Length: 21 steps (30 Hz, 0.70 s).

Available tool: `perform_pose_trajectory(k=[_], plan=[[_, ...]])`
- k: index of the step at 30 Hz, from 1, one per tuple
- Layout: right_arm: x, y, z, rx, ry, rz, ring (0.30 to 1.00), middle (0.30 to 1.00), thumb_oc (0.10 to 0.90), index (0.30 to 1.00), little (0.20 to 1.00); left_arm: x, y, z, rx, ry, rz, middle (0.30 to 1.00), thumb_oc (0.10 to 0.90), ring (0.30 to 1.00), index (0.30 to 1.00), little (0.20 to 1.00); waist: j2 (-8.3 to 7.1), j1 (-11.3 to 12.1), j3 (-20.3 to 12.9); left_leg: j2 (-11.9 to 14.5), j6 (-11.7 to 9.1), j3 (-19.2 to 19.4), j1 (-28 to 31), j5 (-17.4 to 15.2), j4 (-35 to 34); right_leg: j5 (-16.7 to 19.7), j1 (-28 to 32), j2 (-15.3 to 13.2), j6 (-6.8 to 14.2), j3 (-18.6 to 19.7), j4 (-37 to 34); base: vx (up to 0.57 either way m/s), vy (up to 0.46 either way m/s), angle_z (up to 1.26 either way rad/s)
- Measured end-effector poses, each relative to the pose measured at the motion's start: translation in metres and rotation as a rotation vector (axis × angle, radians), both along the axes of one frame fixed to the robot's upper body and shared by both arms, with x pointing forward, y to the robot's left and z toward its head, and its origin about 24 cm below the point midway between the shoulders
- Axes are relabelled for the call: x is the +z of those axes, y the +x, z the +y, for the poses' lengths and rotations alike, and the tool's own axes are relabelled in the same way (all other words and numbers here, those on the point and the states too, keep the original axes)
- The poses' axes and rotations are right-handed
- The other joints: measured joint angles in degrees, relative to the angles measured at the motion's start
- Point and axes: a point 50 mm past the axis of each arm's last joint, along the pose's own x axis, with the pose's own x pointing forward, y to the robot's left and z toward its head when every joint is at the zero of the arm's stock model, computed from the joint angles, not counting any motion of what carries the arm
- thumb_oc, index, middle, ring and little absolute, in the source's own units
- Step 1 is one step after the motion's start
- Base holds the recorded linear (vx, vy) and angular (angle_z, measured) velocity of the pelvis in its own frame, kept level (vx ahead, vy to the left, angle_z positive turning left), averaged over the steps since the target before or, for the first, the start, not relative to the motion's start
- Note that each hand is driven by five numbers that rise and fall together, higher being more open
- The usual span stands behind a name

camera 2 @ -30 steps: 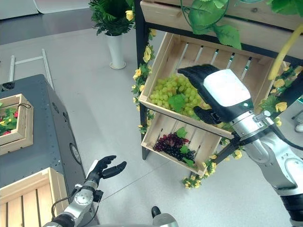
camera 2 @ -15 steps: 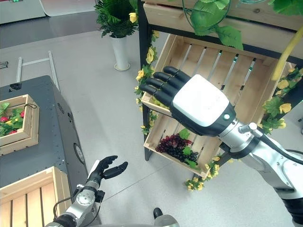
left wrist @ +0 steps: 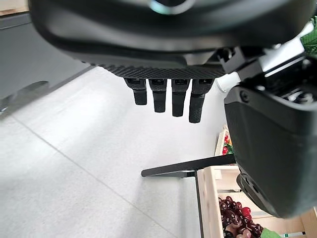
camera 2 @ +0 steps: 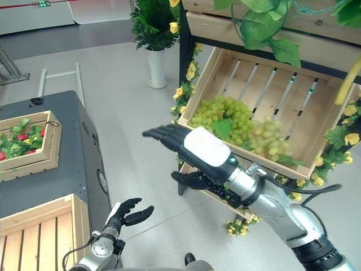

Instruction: Pick up the fruits from the basket on one side to the basket on the other side

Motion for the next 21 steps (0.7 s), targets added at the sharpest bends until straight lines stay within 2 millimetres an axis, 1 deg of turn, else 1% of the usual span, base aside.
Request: perform_pose_trajectory(k=[3, 6, 8, 9, 10, 12, 13, 14, 15, 17, 18, 19, 20, 21], plan=[[-0.017, 0.004, 0.001, -0.029, 0.042, 0.108, 0.900, 0.900, 0.800, 0.900, 0.900, -0.001, -0.002, -0.003, -0.010, -0.003, 0.004, 0.900, 0.800, 0.900, 0.900, 0.900, -0.02, 0.93, -0.04, 0.05, -0.04, -0.43, -0.16, 0.09, 0.00, -0.05, 0.05, -0.02, -0.06, -0.38, 0.01, 0.00, -0.039, 0.08], [-0.043, 0.009, 0.004, -0.079, 0.159, 0.274, 0.900, 0.900, 0.800, 0.900, 0.900, -0.003, -0.007, -0.004, -0.008, -0.008, 0.014, 0.900, 0.800, 0.900, 0.900, 0.900, -0.12, 1.68, -0.11, 0.03, -0.10, -0.63, -0.16, 0.13, 0.00, -0.11, 0.14, 0.01, -0.15, -0.96, 0.00, 0.01, -0.037, 0.05], [-0.076, 0.011, 0.008, -0.132, 0.169, 0.410, 0.900, 0.900, 0.800, 0.900, 0.900, -0.006, -0.011, -0.002, 0.005, -0.009, 0.032, 0.900, 0.800, 0.900, 0.900, 0.900, -0.16, 2.22, -0.25, 0.06, -0.17, -1.08, -0.16, 0.17, 0.00, -0.24, 0.39, 0.01, -0.32, -1.61, -0.01, 0.01, -0.035, 0.12], [-0.093, 0.008, 0.010, -0.158, 0.143, 0.488, 0.900, 0.900, 0.800, 0.900, 0.900, -0.007, -0.014, -0.001, 0.009, -0.008, 0.042, 0.900, 0.800, 0.900, 0.900, 0.900, -0.08, 2.41, -0.25, 0.06, -0.19, -1.36, -0.26, 0.20, 0.00, -0.29, 0.40, 0.01, -0.39, -1.84, -0.01, 0.02, -0.030, 0.10], [-0.100, 0.006, 0.011, -0.164, 0.131, 0.517, 0.900, 0.900, 0.800, 0.900, 0.900, -0.008, -0.015, -0.001, 0.009, -0.007, 0.046, 0.900, 0.800, 0.900, 0.900, 0.900, -0.01, 2.81, -0.25, 0.05, -0.20, -1.54, -0.36, 0.22, 0.01, -0.30, 0.41, -0.01, -0.41, -2.00, 0.00, 0.01, -0.029, 0.14], [-0.133, -0.003, 0.011, -0.222, 0.115, 0.645, 0.900, 0.900, 0.800, 0.900, 0.900, -0.012, -0.021, 0.001, 0.012, -0.001, 0.072, 0.900, 0.800, 0.900, 0.900, 0.900, -0.01, 3.38, -0.26, 0.08, -0.26, -2.35, -0.28, 0.31, 0.01, -0.47, 0.94, -0.02, -0.63, -3.29, -0.01, 0.01, -0.018, 0.20], [-0.146, -0.006, 0.010, -0.255, 0.097, 0.702, 0.900, 0.900, 0.800, 0.900, 0.900, -0.013, -0.024, 0.001, 0.013, -0.001, 0.084, 0.900, 0.800, 0.900, 0.900, 0.900, 0.16, 3.89, -0.25, 0.09, -0.27, -2.40, -0.32, 0.31, 0.01, -0.53, 1.00, -0.02, -0.69, -3.47, -0.16, 0.00, -0.010, 0.14], [-0.157, -0.009, 0.007, -0.288, 0.088, 0.751, 0.900, 0.900, 0.800, 0.900, 0.900, -0.014, -0.026, 0.001, 0.009, -0.005, 0.093, 0.900, 0.800, 0.900, 0.900, 0.900, 0.30, 4.72, -0.26, 0.09, -0.28, -2.73, -0.33, 0.32, 0.01, -0.55, 0.99, -0.01, -0.71, -3.55, -0.17, 0.00, -0.005, 0.07], [-0.163, -0.012, 0.005, -0.309, 0.093, 0.783, 0.900, 0.900, 0.800, 0.900, 0.900, -0.014, -0.027, 0.001, 0.006, -0.007, 0.096, 0.900, 0.800, 0.900, 0.900, 0.900, 0.36, 4.99, -0.25, 0.09, -0.29, -2.95, -0.38, 0.33, 0.01, -0.59, 1.07, -0.02, -0.74, -3.77, -0.16, 0.00, -0.001, 0.19], [-0.192, -0.021, 0.000, -0.404, 0.086, 0.908, 0.900, 0.900, 0.800, 0.900, 0.900, -0.017, -0.032, 0.002, -0.002, -0.024, 0.130, 0.900, 0.800, 0.900, 0.900, 0.900, 0.48, 5.44, -0.42, 0.11, -0.36, -3.84, -0.28, 0.43, 0.01, -0.94, 1.69, -0.06, -0.81, -5.03, -0.17, 0.01, 0.000, 0.22], [-0.196, -0.023, -0.002, -0.419, 0.076, 0.928, 0.900, 0.900, 0.800, 0.900, 0.900, -0.018, -0.033, 0.002, -0.005, -0.028, 0.137, 0.900, 0.800, 0.900, 0.900, 0.900, 0.59, 5.66, -0.46, 0.11, -0.36, -3.93, -0.29, 0.43, 0.01, -0.94, 1.69, -0.06, -0.81, -5.05, -0.17, 0.02, -0.004, 0.09], [-0.208, -0.029, -0.006, -0.457, 0.056, 0.981, 0.900, 0.900, 0.800, 0.900, 0.900, -0.020, -0.037, 0.001, -0.010, -0.036, 0.157, 0.900, 0.800, 0.900, 0.900, 0.900, 0.98, 6.33, -0.56, 0.10, -0.36, -4.36, -0.47, 0.44, 0.01, -0.96, 1.68, -0.09, -0.81, -5.32, -0.17, 0.02, -0.005, 0.15], [-0.219, -0.035, -0.009, -0.495, 0.047, 1.032, 0.900, 0.900, 0.800, 0.900, 0.900, -0.023, -0.042, 0.001, -0.015, -0.038, 0.181, 0.900, 0.800, 0.900, 0.900, 0.900, 1.18, 6.31, -0.69, 0.09, -0.40, -5.00, -0.48, 0.47, 0.01, -1.14, 1.95, -0.11, -0.81, -5.97, -0.17, 0.03, -0.005, 0.22], [-0.226, -0.040, -0.011, -0.518, 0.035, 1.064, 0.900, 0.900, 0.800, 0.900, 0.900, -0.025, -0.045, 0.002, -0.015, -0.038, 0.198, 0.900, 0.800, 0.900, 0.900, 0.900, 1.28, 6.37, -0.75, 0.11, -0.44, -5.37, -0.40, 0.50, 0.01, -1.28, 2.22, -0.10, -0.86, -6.31, -0.18, 0.02, -0.002, 0.20]])
